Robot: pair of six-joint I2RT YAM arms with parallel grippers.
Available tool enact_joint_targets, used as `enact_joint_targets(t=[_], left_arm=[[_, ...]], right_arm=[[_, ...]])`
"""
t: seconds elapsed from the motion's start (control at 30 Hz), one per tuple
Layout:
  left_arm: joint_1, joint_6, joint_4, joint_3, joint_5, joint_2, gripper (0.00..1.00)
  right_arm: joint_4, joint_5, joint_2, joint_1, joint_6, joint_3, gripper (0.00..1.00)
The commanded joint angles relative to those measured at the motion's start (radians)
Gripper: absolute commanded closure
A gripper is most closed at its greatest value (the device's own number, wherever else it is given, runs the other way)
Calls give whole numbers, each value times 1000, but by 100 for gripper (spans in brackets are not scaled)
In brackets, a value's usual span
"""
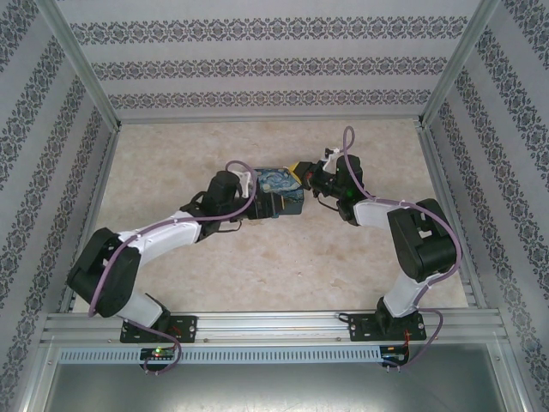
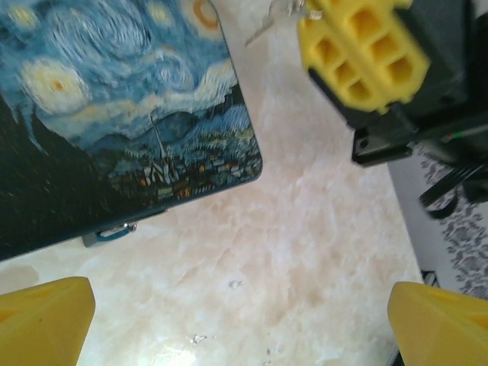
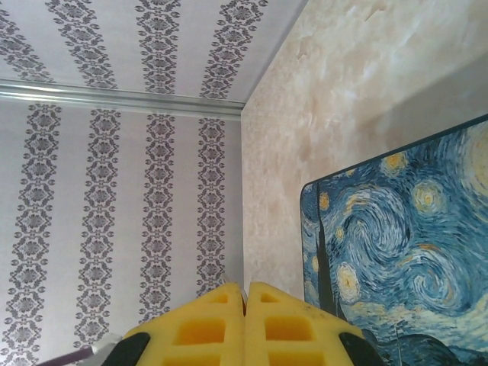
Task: Unlock the padlock with the key
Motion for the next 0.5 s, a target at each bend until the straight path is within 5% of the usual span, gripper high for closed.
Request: enact_joint_targets(t=[0.0,0.47], left_arm=[[-27,55,28,-12,-45,55,3],[-44,140,66,50,-58,221,8]], right_arm=[[9,6,14,-3,-21,23,100],[74,6,106,13,27,59,100]])
